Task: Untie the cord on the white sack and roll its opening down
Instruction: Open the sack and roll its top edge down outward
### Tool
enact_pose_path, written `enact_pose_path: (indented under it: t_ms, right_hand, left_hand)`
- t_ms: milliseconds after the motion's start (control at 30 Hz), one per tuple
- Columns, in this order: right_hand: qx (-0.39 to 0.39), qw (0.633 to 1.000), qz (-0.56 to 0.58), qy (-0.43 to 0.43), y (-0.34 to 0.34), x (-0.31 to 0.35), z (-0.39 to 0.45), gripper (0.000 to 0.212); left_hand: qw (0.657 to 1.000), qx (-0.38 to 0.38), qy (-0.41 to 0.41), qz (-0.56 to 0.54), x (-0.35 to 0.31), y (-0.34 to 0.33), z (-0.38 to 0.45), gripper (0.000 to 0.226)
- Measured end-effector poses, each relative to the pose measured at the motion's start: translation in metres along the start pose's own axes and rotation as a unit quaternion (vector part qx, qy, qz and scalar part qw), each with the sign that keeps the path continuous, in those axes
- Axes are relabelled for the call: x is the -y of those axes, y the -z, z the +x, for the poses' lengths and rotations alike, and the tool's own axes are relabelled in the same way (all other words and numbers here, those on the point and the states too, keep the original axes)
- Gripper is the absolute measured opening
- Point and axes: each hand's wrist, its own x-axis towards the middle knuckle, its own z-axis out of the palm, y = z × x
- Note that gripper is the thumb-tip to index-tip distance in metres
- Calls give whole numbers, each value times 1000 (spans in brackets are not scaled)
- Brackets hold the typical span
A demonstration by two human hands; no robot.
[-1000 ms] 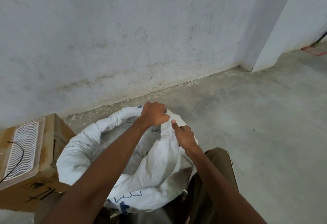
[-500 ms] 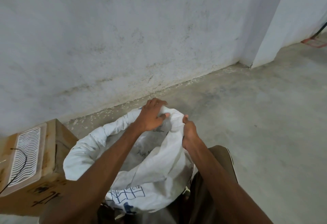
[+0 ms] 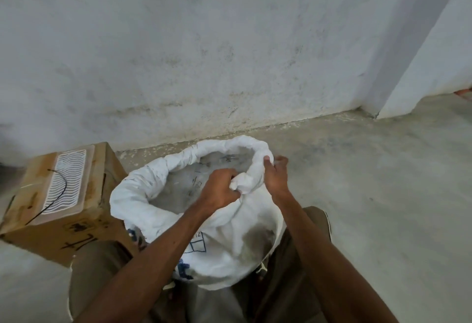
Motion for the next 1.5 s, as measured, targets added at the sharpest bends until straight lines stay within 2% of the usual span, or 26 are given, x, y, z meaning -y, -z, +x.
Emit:
enact_pose_path:
  t_ms: [33, 67, 133, 200, 233, 300, 367, 433, 533, 633, 700, 800, 867, 933, 967, 1033, 1100, 1133, 1167, 1233, 1267, 1367, 1433, 1500]
  right_hand:
    - [-13, 991, -72, 108, 6, -3, -5, 50]
    - [3, 963, -143, 227, 14, -11, -7, 64]
    - [74, 865, -312, 386, 27, -18, -13, 83]
    - [140, 742, -469, 458, 32, -13, -15, 79]
    - [159, 698, -517, 470, 30, -9, -16, 68]
    - [160, 672, -529, 492, 25, -2, -20, 45]
    - [162, 668, -513, 514, 21, -1, -20, 35]
    - [173, 658, -523, 513, 23, 1, -23, 33]
    - [158, 647, -536, 519, 26, -8, -22, 41]
    - [136, 628, -549, 535, 21, -19, -24, 51]
    - [111, 631, -541, 545, 18, -26, -26, 52]
    - [73, 644, -514, 562, 21, -36, -25, 55]
    - [56, 635, -508, 579, 24, -38, -24, 49]
    - [62, 632, -504, 586, 24, -36, -23, 44]
    - [80, 646, -494, 576, 24, -34, -21, 44]
    - [164, 705, -463, 512, 24, -28, -16, 51]
    - [257, 751, -450, 409, 27, -26, -13, 72]
    - [286, 758, -453, 373, 27, -25, -12, 80]
    - [296, 752, -468, 358, 26, -27, -11, 86]
    - [287, 713, -526, 364, 21, -26, -11, 94]
    - [283, 693, -550, 369, 16, -25, -12, 91]
    - [259, 664, -575, 402, 2, -26, -17, 53]
    - [249, 672, -568, 404, -4, -34, -21, 38]
    - [242, 682, -559, 405, -5, -46, -24, 35]
  left_hand:
    - [1000, -23, 2, 14, 3, -4, -4, 27]
    - [999, -42, 4, 23, 6, -7, -7, 32]
    - [997, -73, -7, 32, 8, -12, -13, 29]
    - [994, -83, -52, 51, 6, -16, -18, 23]
    - [991, -84, -77, 62, 6, -18, -20, 23]
    - [988, -79, -101, 82, 6, -19, -25, 26]
    - [993, -64, -91, 50, 5, -15, -31, 30]
    - [997, -35, -58, -43, 7, -7, -40, 33]
    - [990, 23, 35, -133, 18, 7, -50, 31]
    - [975, 107, 107, -161, 32, 12, -53, 34]
    - [957, 142, 143, -207, 34, 10, -54, 38]
    - [927, 154, 172, -295, 30, 5, -54, 25]
    - [924, 132, 182, -309, 30, 2, -53, 18]
    - [938, 90, 173, -287, 35, -2, -52, 25]
    - [950, 62, 160, -262, 36, -4, -50, 34]
    - [975, 7, 124, -187, 38, -7, -45, 52]
    - [989, -30, 80, -118, 38, -10, -43, 52]
    - [994, -36, 50, -93, 38, -12, -44, 49]
    - [997, -33, 20, -68, 38, -16, -46, 46]
    - [998, -26, -53, 6, 35, -26, -50, 45]
    - [993, -35, -102, 47, 34, -32, -53, 45]
    - [970, -53, -201, 128, 38, -42, -59, 45]
    - [976, -33, -178, 122, 43, -34, -62, 48]
    - [990, 39, -99, 87, 45, -18, -63, 58]
